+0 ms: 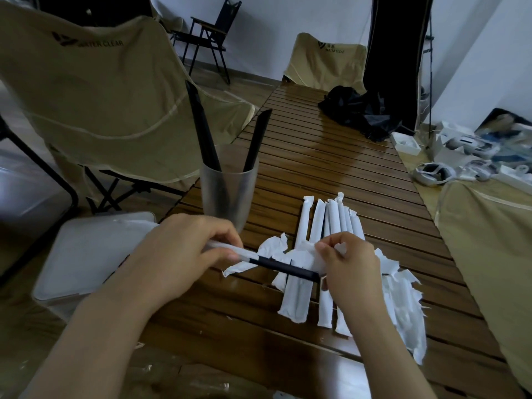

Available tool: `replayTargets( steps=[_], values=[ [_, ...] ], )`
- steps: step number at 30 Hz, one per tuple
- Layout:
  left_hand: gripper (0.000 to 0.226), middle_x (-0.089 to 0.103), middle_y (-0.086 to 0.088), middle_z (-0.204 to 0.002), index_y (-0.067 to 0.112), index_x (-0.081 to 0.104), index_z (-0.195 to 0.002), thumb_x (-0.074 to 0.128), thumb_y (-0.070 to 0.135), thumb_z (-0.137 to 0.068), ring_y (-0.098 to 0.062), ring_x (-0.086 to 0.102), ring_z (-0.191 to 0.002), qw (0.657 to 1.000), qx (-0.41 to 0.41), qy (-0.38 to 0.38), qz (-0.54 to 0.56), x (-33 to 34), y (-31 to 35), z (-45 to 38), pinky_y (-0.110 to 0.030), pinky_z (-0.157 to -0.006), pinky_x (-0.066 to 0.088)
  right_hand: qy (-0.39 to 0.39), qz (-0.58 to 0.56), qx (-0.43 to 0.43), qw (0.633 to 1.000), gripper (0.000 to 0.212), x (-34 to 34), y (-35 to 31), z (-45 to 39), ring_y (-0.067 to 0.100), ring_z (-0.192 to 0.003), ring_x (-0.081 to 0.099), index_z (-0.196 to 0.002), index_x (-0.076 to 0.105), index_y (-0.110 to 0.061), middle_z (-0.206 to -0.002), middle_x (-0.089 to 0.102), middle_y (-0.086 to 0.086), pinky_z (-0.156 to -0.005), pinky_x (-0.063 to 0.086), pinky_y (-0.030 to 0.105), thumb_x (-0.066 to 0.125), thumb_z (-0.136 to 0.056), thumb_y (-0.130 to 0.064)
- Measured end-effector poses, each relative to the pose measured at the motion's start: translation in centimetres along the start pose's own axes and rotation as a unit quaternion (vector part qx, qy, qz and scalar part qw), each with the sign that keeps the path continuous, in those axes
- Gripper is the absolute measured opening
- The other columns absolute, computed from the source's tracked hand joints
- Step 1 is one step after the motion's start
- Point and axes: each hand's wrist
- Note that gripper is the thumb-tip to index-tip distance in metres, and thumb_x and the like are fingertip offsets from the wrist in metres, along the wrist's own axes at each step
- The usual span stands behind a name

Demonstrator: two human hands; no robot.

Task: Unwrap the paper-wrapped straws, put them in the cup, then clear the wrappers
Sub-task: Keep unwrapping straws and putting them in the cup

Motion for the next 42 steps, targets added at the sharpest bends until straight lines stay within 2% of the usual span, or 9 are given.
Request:
replayTargets(
  steps=[2,6,10,13,17,27,35,39,42],
  values=[
    [0.008,0.064,0.022,-0.089,0.043,0.065,-0.092,0.063,0.039,-0.085,0.004,0.056,-0.088,1.000,-0.002,0.022,-0.004,-0.5,-0.6,0.1,-0.022,-0.077,0.043,-0.039,0.016,0.010,0.999,0.009,0.4,0.1,0.1,0.019,-0.065,0.064,-0.092,0.061,-0.015,-0.080,0.064,0.003,-0.050,0.048,0.024,0.055,-0.095,-0.021],
    [0.008,0.063,0.021,-0.088,0.043,0.064,-0.093,0.062,0.040,-0.086,0.003,0.055,-0.087,0.999,-0.019,0.026,-0.020,-0.9,-1.2,0.2,-0.024,-0.078,0.044,-0.099,0.040,-0.011,0.994,0.027,1.4,0.1,0.4,0.010,-0.090,0.058,-0.120,0.051,-0.018,-0.106,0.060,-0.008,-0.080,0.051,0.027,0.051,-0.096,-0.031],
    [0.007,0.063,0.021,-0.085,0.045,0.062,-0.093,0.060,0.042,-0.088,0.002,0.056,-0.082,0.999,-0.030,0.014,-0.027,-0.4,-1.3,0.2,-0.023,-0.075,0.045,-0.061,0.062,-0.118,0.989,0.031,0.8,-0.6,0.7,-0.001,-0.104,0.048,-0.126,0.052,-0.024,-0.126,0.055,-0.009,-0.086,0.038,0.013,0.046,-0.098,-0.013],
    [0.008,0.062,0.020,-0.082,0.044,0.064,-0.094,0.059,0.042,-0.088,0.003,0.055,-0.079,0.999,-0.029,0.007,-0.021,0.0,-1.0,0.0,-0.018,-0.068,0.040,-0.096,0.041,-0.190,0.976,0.027,0.2,-1.4,1.1,-0.008,-0.095,0.050,-0.118,0.060,-0.030,-0.114,0.057,-0.019,-0.080,0.042,0.009,0.051,-0.096,-0.017],
    [0.009,0.064,0.020,-0.084,0.045,0.064,-0.095,0.059,0.043,-0.088,0.003,0.058,-0.082,1.000,-0.016,0.004,-0.009,0.5,-0.2,-0.3,-0.022,-0.071,0.046,-0.206,0.114,-0.244,0.941,0.023,1.2,-1.8,1.6,0.001,-0.097,0.058,-0.111,0.065,-0.033,-0.105,0.066,-0.017,-0.089,0.050,0.021,0.061,-0.091,-0.025],
    [0.012,0.066,0.019,-0.090,0.044,0.065,-0.098,0.058,0.044,-0.089,0.000,0.059,-0.088,0.999,-0.023,-0.033,0.008,0.7,0.5,-0.5,-0.028,-0.081,0.050,-0.180,0.147,-0.318,0.919,0.021,1.5,-1.2,1.4,0.005,-0.088,0.062,-0.108,0.071,-0.028,-0.100,0.071,-0.010,-0.083,0.052,0.022,0.063,-0.090,-0.022],
    [0.014,0.063,0.019,-0.094,0.044,0.065,-0.101,0.058,0.045,-0.089,0.000,0.055,-0.094,0.997,-0.013,-0.081,0.008,1.0,1.1,-0.5,-0.028,-0.086,0.048,-0.209,0.151,-0.301,0.918,0.017,1.6,-1.0,1.4,0.008,-0.078,0.064,-0.092,0.076,-0.023,-0.086,0.072,-0.007,-0.077,0.053,0.028,0.060,-0.091,-0.017],
    [0.003,0.062,0.019,-0.086,0.044,0.064,-0.089,0.063,0.042,-0.087,0.002,0.056,-0.088,0.997,0.002,-0.075,0.034,1.0,1.4,-0.6,-0.023,-0.080,0.047,-0.208,0.155,-0.310,0.915,0.024,1.2,-1.3,1.6,0.007,-0.072,0.059,-0.079,0.068,-0.026,-0.074,0.061,-0.012,-0.066,0.048,0.021,0.058,-0.089,-0.006],
    [0.007,0.062,0.020,-0.081,0.044,0.062,-0.080,0.068,0.040,-0.083,0.005,0.057,-0.086,0.997,0.015,-0.047,0.055,1.0,1.6,-0.6,-0.021,-0.078,0.045,-0.176,0.131,-0.305,0.927,0.034,1.1,-1.5,1.8,0.008,-0.067,0.059,-0.073,0.055,-0.033,-0.069,0.053,-0.016,-0.061,0.050,0.024,0.057,-0.089,-0.004]
  ],
)
Point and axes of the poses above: each hand's wrist, its own z-axis away from the middle knuckle, its own x-axis out of the palm, y = z × x
